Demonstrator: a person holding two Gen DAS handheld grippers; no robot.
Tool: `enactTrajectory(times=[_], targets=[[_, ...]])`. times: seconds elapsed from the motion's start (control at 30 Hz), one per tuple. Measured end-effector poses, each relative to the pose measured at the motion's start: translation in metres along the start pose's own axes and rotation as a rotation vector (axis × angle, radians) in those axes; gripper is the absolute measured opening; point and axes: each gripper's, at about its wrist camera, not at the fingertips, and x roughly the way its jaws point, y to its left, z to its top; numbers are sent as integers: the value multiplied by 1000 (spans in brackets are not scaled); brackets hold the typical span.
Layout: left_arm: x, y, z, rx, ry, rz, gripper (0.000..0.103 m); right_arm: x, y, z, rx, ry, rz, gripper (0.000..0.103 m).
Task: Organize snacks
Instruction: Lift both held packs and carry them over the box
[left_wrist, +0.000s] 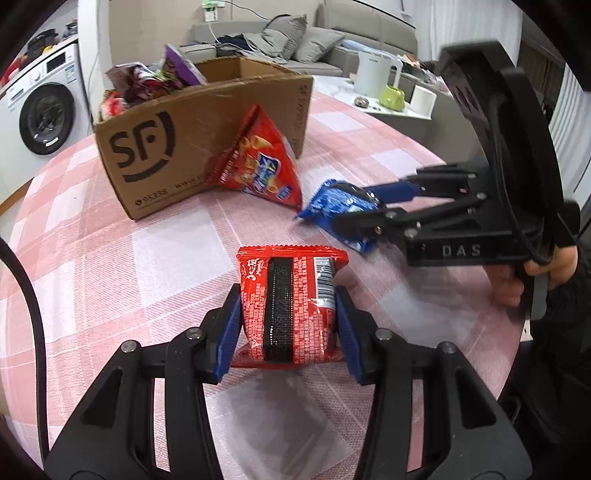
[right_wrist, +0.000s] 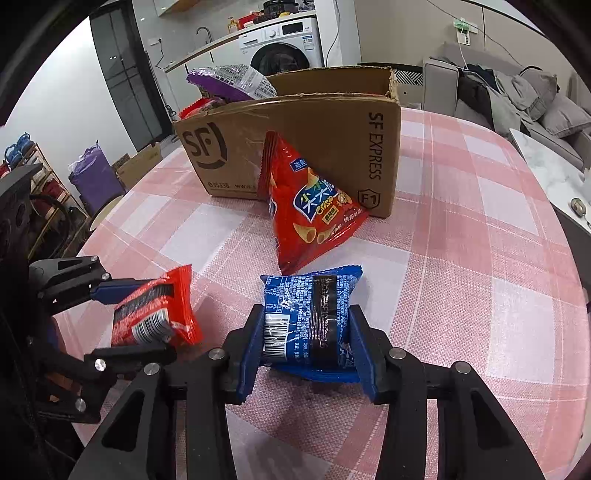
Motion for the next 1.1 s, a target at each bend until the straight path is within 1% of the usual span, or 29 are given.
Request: enactTrajectory(times=[0.37, 0.47, 0.67, 1.1], targets=[[-20, 20, 4, -64, -76, 18, 45, -17, -1, 6, 5, -57, 16, 45], [-29, 26, 3, -85, -91, 17, 45, -23, -1, 8, 8, -77, 20, 45], [-34, 30, 9, -105, -116, 34, 45, -35, -2, 11, 23, -115, 30, 45], [-67, 53, 23, -168, -207, 78, 45, -72, -3, 22, 52, -228, 23, 44]])
